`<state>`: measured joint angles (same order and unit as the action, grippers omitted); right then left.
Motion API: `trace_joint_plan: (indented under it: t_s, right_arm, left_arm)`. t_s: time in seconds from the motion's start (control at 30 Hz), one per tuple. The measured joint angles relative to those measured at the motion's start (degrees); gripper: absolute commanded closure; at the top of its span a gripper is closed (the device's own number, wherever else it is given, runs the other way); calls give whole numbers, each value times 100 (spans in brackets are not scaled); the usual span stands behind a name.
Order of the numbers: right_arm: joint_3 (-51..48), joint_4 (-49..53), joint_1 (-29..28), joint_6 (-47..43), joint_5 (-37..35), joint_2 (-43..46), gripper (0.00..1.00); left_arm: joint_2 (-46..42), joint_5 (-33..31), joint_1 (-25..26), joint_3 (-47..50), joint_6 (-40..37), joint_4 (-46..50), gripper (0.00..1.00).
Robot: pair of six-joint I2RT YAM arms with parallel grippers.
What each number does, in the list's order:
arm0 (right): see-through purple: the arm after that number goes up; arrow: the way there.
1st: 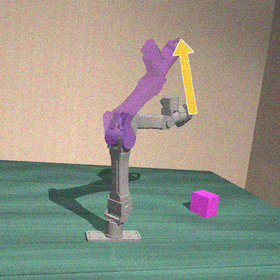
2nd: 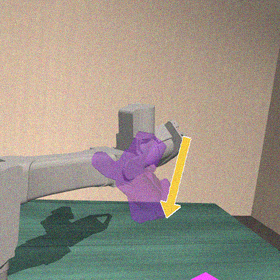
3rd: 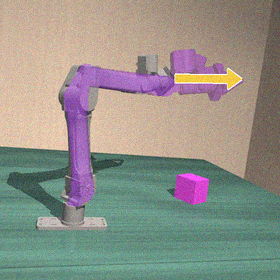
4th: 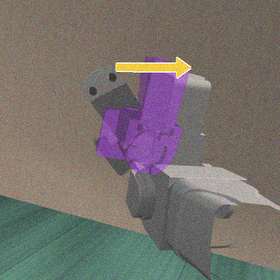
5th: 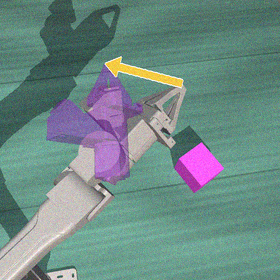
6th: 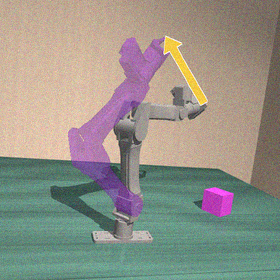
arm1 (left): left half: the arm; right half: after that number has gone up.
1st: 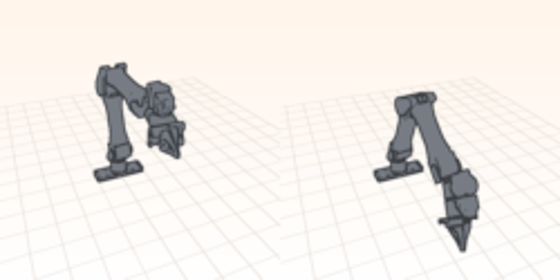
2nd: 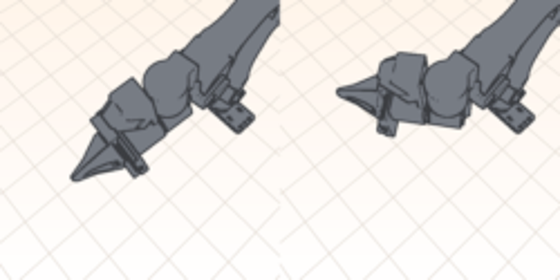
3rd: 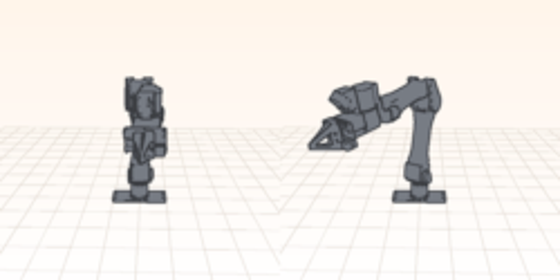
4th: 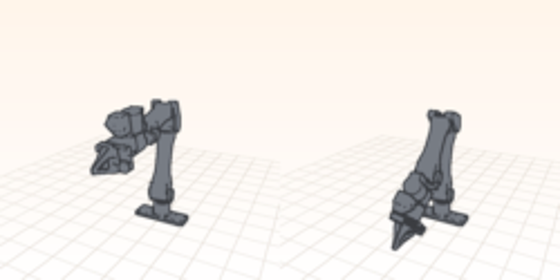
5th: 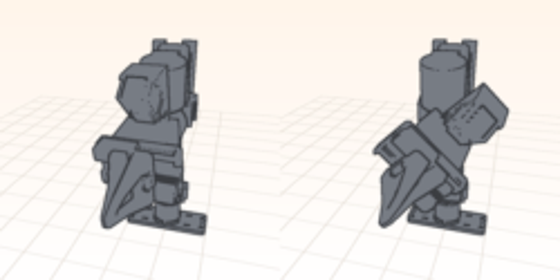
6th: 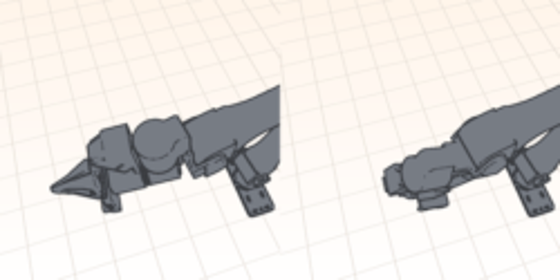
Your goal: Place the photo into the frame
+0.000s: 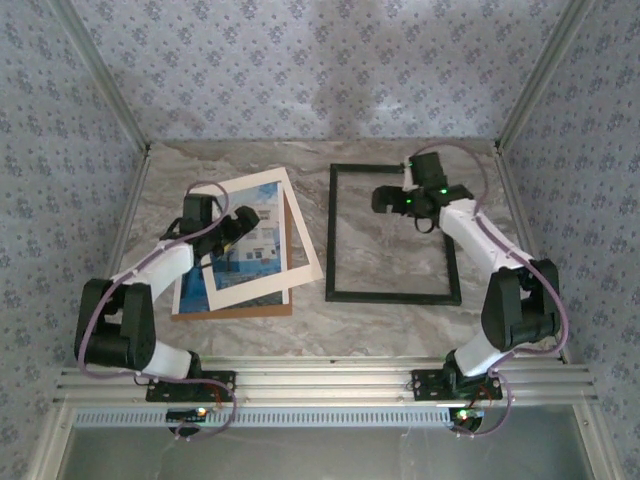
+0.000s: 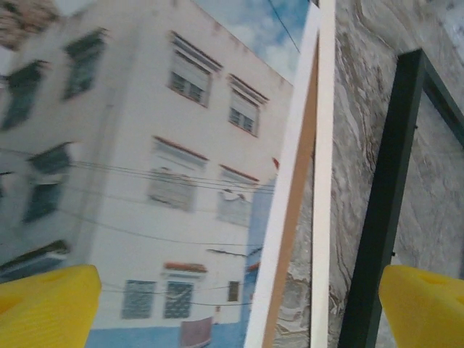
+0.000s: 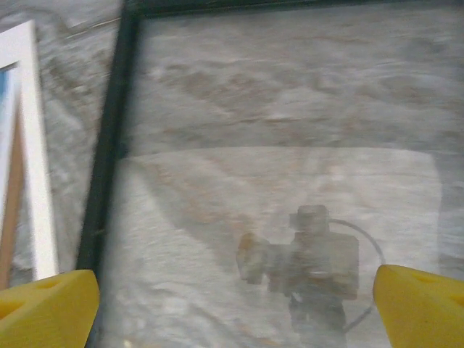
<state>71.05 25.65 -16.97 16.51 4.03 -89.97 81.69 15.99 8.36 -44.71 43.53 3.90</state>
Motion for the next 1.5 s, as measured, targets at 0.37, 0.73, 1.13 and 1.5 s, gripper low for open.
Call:
trace_joint_plan:
  t_s: [0.37,0.73,1.13,1.5]
  right_arm:
    - [662,-704,-2273,804,-581,-1397,30]
    - [1672,-627,-2855,1209,-835,-2643,43]
    - [1786,-483,-2938,1414,-837,-2983,48]
    - [1620,-365,-3038,1423,-772,-2990,55]
  left_arm:
    - [-662,-101,-435,732,-87,195,2]
    - [-651,-280,-463,1034,-212,251,1]
    - [-356,-544,-848,1178,-216,57,2]
    - [-356,-833,-949,1178,-258,57,2]
